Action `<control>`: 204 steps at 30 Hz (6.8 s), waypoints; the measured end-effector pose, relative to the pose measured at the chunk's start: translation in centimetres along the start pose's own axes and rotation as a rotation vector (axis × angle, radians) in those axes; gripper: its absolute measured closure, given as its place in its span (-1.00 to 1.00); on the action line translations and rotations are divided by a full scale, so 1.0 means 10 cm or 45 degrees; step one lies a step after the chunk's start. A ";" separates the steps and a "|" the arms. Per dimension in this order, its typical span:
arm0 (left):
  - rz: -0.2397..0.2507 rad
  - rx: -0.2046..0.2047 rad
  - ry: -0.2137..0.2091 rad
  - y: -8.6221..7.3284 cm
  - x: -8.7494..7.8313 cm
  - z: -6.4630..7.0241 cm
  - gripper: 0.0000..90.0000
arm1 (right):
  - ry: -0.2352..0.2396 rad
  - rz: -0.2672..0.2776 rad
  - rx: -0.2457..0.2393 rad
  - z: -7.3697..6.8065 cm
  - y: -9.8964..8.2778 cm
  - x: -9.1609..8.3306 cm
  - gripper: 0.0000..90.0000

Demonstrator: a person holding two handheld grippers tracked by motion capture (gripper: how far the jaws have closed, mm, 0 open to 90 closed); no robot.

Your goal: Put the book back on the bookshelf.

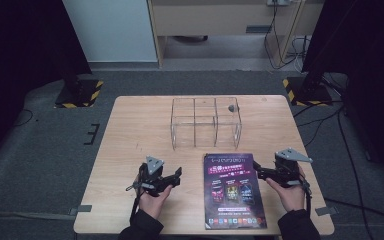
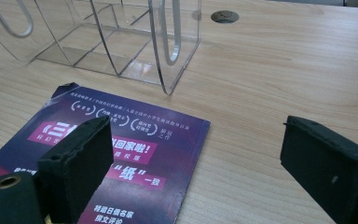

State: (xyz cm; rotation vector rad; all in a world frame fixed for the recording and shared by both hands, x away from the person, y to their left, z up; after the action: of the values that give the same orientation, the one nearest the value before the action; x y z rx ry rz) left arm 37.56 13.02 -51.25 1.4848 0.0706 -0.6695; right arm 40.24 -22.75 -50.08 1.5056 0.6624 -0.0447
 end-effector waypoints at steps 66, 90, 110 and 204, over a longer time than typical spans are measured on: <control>-0.204 0.030 -0.212 -0.41 0.61 0.97 -0.14 | 0.142 -0.212 -0.040 -0.25 -0.58 0.30 -0.49; -0.163 0.000 -0.200 -0.41 0.66 1.02 -0.20 | 0.130 -0.217 -0.028 -0.29 -0.62 0.33 -0.49; 0.020 -0.137 -0.303 -0.29 0.51 1.03 0.06 | 0.112 -0.192 -0.019 -0.31 -0.63 0.33 -0.51; 0.130 -0.043 -0.439 -0.03 0.18 1.20 0.88 | 0.596 -0.221 0.294 -0.39 -0.61 0.30 -0.54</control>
State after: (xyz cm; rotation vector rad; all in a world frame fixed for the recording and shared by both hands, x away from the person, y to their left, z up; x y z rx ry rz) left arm 34.68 1.21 -50.93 1.3132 -0.2560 -0.8272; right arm 38.63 -18.61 -56.58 1.6926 1.1967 0.1058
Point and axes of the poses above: each handheld gripper's, and its own axes: x roughly forward along the jaws, y roughly out of its top, z roughly to its right, the point moved 5 cm from there along x, roughly forward along the jaws, and after that the axes turned 7 degrees about z, right-handed, at the moved point
